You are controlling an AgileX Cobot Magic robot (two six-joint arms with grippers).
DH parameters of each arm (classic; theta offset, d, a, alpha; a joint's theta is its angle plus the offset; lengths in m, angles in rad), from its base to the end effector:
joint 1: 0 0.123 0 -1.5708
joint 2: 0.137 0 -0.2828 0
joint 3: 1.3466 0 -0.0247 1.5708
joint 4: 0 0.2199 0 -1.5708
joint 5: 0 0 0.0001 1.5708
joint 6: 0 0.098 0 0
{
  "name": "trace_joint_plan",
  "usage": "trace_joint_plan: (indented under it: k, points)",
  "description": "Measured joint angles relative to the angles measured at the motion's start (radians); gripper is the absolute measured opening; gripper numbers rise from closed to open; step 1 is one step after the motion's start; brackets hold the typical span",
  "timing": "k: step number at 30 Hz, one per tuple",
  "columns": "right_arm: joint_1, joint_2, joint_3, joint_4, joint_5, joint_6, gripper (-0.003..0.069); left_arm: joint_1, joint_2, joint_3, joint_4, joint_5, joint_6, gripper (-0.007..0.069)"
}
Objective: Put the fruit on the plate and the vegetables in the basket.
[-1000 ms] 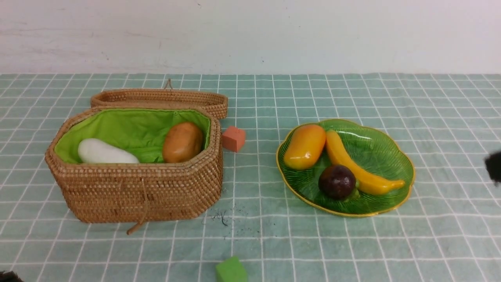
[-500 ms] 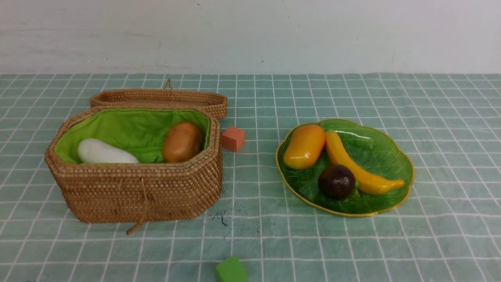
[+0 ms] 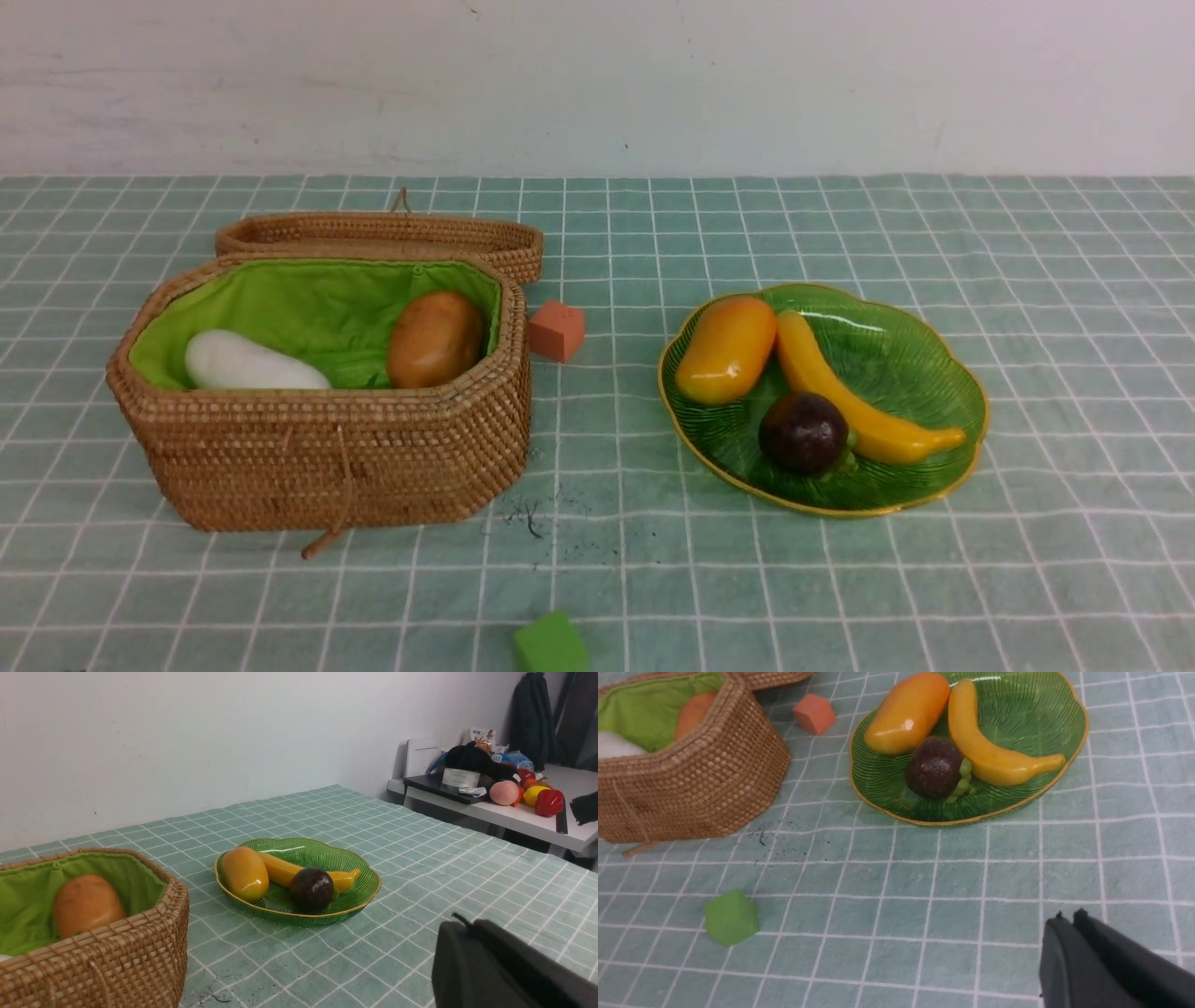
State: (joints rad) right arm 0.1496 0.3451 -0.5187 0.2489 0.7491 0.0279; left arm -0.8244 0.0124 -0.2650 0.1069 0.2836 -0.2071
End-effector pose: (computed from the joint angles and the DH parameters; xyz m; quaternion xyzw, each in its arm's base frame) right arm 0.0386 0.0225 0.2906 -0.0174 0.8510 0.1641 0.4986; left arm 0.0139 -0.0107 0.2672 0.2316 0.6462 -0.3165 0.6547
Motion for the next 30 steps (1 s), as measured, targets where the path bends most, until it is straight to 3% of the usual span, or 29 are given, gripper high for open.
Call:
trace_joint_plan:
  k: [5,13,30]
  points:
    - [-0.027,-0.054,0.091,-0.033,-0.156,-0.028,0.0,0.0,0.0,0.0,0.0,0.0,-0.001,-0.0013]
    - [-0.108,-0.318,0.512,-0.094,-0.454,-0.074,-0.0017,0.0,0.0,0.0,0.0,-0.001,-0.001,-0.0013]
    - [-0.109,-0.355,0.54,-0.168,-0.382,-0.075,-0.0017,0.0,0.0,0.001,0.0,-0.003,-0.001,0.0001]
